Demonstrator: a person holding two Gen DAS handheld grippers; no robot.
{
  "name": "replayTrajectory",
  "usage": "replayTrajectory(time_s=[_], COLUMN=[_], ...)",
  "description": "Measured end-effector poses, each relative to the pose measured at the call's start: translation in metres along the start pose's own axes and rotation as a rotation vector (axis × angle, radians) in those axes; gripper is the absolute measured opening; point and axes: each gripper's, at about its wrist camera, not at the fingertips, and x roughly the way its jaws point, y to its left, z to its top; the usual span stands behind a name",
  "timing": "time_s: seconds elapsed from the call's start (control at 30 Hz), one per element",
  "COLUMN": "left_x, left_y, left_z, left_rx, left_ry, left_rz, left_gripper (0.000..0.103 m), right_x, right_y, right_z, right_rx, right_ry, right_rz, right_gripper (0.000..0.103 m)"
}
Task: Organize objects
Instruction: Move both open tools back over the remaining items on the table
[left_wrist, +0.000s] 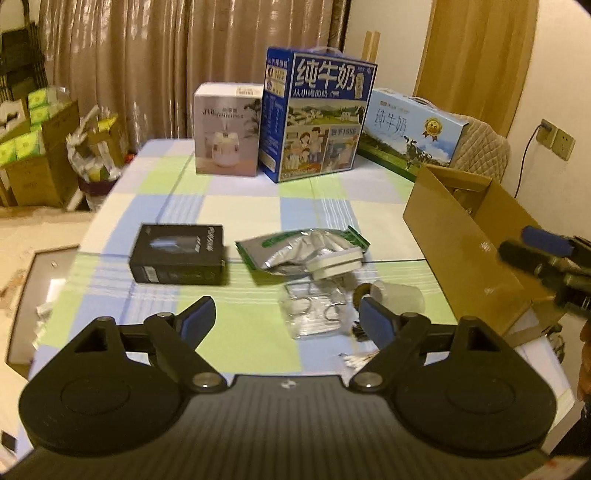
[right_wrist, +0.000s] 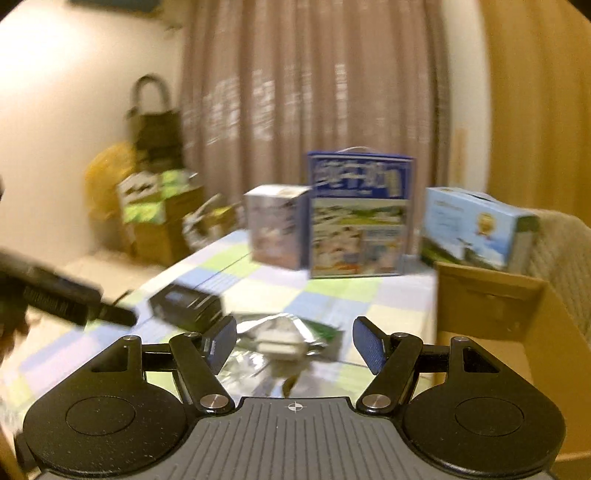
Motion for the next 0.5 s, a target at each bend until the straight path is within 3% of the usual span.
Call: replayTrajectory(time_s=[0.5], left_x=[0.027], left_y=[0.041], left_z=[-0.043], left_rx=[0.017], left_ry=[0.033], left_rz=[-0.034], left_gripper=[0.088], right_x=[0.025], right_y=[0.051], right_z=[-0.043], right_rx=[-0.325], right_ry=[0.239], right_rz=[0.140], right_gripper=[0.067])
